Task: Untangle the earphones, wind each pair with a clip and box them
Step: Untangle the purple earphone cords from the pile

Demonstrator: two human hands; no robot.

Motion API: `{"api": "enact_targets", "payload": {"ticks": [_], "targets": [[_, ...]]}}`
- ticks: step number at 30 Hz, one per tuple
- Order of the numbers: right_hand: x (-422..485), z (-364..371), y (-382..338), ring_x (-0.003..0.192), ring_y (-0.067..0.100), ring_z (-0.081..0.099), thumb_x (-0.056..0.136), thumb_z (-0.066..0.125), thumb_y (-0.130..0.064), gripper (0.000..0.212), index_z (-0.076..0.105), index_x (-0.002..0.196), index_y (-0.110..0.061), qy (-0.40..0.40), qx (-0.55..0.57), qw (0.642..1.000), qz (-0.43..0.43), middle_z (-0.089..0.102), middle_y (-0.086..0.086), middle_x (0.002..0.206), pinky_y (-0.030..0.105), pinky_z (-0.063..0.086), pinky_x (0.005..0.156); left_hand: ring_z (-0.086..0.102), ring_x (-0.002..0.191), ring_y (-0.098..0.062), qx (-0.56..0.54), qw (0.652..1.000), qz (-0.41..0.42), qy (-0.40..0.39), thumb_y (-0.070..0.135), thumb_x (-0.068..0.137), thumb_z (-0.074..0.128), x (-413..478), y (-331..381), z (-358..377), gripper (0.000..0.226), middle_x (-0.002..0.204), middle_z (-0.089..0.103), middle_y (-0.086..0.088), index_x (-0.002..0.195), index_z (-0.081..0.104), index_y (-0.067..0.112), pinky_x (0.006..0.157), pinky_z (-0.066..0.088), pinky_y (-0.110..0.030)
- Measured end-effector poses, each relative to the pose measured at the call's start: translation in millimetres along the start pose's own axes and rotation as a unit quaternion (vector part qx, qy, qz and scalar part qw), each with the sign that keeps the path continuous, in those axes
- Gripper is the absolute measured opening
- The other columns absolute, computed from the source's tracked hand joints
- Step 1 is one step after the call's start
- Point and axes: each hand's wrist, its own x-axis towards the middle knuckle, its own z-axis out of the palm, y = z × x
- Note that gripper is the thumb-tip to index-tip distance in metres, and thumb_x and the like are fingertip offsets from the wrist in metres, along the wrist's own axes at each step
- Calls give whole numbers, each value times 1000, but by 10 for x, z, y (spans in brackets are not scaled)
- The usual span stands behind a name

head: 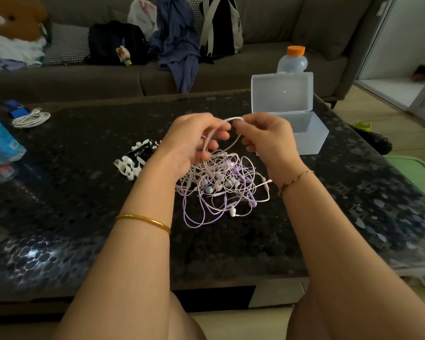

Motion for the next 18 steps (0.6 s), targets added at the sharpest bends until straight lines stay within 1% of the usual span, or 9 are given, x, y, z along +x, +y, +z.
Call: {"api": "enact_targets", "payload": {"ticks": [2, 5, 7, 9, 11, 13, 15, 16, 18], "targets": [[2, -55, -27, 69, 10, 60, 92, 59, -15, 8, 67, 89, -16, 7, 75, 997, 31, 67, 2, 78, 21, 52, 64, 63, 73, -14, 8, 999, -38, 2, 14, 94, 44, 1, -18, 39, 26, 95, 67, -9, 94, 68, 9, 51, 53, -23], [-7, -123, -73, 77, 13, 65, 95, 54, -15, 13, 66, 89, -15, -17, 198, 978, 69, 70, 2, 81, 24, 55, 69, 66, 82, -17, 164, 986, 2, 25, -2, 93, 49, 85, -137, 47, 24, 101, 59, -7, 102, 63, 14, 65, 60, -30], [-6, -171, -92, 78, 14, 67, 96, 51, -16, 14, 64, 92, -13, -32, 278, 956, 85, 71, 3, 82, 28, 55, 74, 63, 82, -15, 277, 960, 35, -4, -3, 88, 59, 128, -224, 43, 28, 98, 57, -1, 105, 65, 17, 74, 58, -30], [0, -221, -124, 77, 15, 68, 98, 48, -16, 15, 63, 93, -13, -40, 331, 937, 102, 71, 2, 80, 32, 55, 79, 60, 87, -14, 369, 928, 51, -19, 4, 85, 66, 156, -301, 44, 23, 96, 60, 2, 101, 68, 19, 76, 52, -27], [2, -274, -168, 71, 14, 67, 98, 46, -16, 17, 62, 93, -14, -44, 370, 921, 112, 68, 1, 72, 34, 56, 78, 59, 88, -13, 427, 903, 48, -6, 11, 86, 67, 196, -383, 37, 15, 94, 61, 3, 95, 69, 22, 68, 48, -23], [7, -334, -186, 60, 11, 61, 98, 46, -14, 18, 62, 90, -12, -30, 392, 911, 121, 59, 1, 63, 35, 57, 71, 57, 96, -17, 465, 883, 45, 38, 18, 88, 67, 250, -457, 3, 8, 99, 63, 1, 91, 68, 25, 73, 51, -28], [11, -405, -172, 53, 10, 49, 98, 46, -13, 20, 63, 87, -11, 1, 361, 923, 133, 48, 2, 62, 29, 51, 58, 55, 106, -23, 492, 865, 52, 85, 26, 89, 66, 291, -491, -39, 1, 106, 64, -1, 88, 67, 27, 88, 51, -41], [14, -436, -154, 53, 10, 44, 98, 46, -13, 21, 63, 86, -11, 19, 300, 944, 135, 45, 2, 63, 25, 44, 54, 54, 108, -25, 502, 856, 57, 108, 29, 89, 66, 294, -486, -58, 3, 108, 63, -2, 85, 66, 28, 90, 50, -45], [57, -472, -54, 65, 13, 46, 96, 48, -15, 19, 65, 89, -12, 62, 63, 987, 134, 48, 1, 72, 23, 38, 54, 54, 106, -27, 503, 849, 67, 146, 32, 89, 65, 282, -459, -81, 9, 109, 59, -2, 81, 62, 31, 88, 49, -47]]}}
